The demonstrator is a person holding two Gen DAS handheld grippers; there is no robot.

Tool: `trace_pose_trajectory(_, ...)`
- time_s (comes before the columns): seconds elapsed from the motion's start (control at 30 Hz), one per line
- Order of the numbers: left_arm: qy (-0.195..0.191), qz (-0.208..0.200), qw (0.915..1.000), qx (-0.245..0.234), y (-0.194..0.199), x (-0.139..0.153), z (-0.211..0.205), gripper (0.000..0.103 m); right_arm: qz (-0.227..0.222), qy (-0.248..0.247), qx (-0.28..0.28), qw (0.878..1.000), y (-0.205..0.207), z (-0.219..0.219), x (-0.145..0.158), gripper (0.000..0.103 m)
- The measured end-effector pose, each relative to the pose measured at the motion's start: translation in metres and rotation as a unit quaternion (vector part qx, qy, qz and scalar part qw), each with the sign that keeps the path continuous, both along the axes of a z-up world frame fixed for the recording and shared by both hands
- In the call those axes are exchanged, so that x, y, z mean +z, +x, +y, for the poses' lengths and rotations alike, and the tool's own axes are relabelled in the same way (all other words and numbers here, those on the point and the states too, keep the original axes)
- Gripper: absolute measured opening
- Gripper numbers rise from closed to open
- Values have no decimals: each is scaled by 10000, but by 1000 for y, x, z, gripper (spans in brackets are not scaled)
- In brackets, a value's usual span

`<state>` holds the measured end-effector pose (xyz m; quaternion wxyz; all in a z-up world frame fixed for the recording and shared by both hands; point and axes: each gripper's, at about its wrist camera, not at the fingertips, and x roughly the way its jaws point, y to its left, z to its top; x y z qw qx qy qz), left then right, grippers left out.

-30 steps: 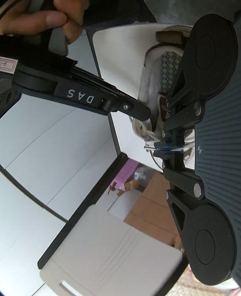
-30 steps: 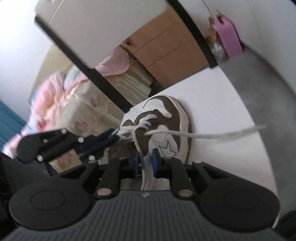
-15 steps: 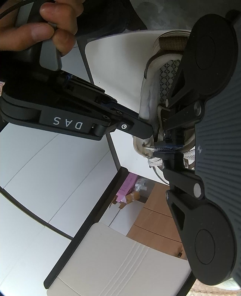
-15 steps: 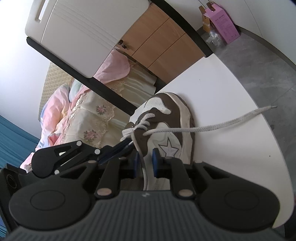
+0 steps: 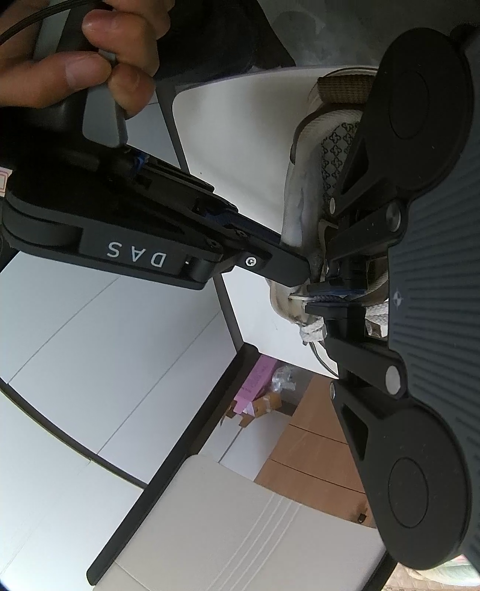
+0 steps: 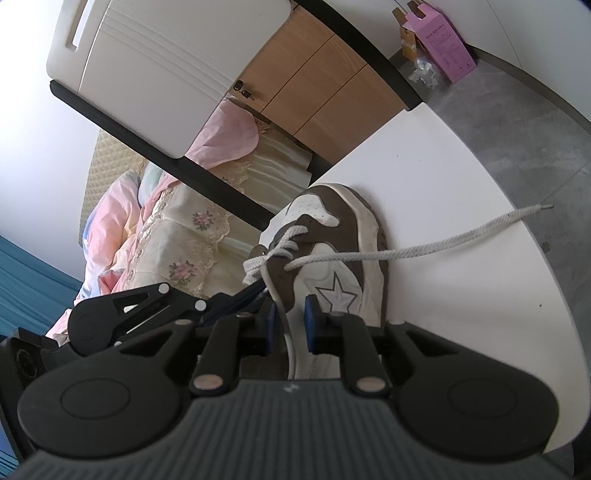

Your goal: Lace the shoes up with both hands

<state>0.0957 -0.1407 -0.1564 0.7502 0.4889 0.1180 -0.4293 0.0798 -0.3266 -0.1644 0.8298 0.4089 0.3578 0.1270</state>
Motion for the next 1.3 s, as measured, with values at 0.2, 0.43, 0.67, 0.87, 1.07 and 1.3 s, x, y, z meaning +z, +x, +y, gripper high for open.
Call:
trace_pose_trajectory(0.2, -121, 131, 9998, 28, 11, -1, 11, 4, -453, -519, 98, 9976, -3, 8, 18, 21)
trace_pose_trajectory(0.43, -328, 320, 9989, -105, 19, 4, 28, 5, -147, 790, -721, 9942, -2, -24, -3, 21)
trace_pose_trajectory(0.67, -335, 416, 9986, -21, 26, 5, 28, 5, 337, 1805, -1085, 9770, 4, -31, -33, 21)
trace_pose_trajectory(0.87, -277, 450, 9986, 75, 28, 6, 35, 5, 380, 1977, -1026, 9741, 8, -26, -32, 2)
trace_pose_trajectory(1.07, -297, 344, 9988, 190, 22, 6, 37, 14, 352, 1964, -1183, 9727, 2, -26, -29, 2)
trace_pose_trajectory(1.3, -368, 248, 9982, 397, 21, 7, 25, 46, 316, 1827, -1706, 9677, -10, -45, -29, 1)
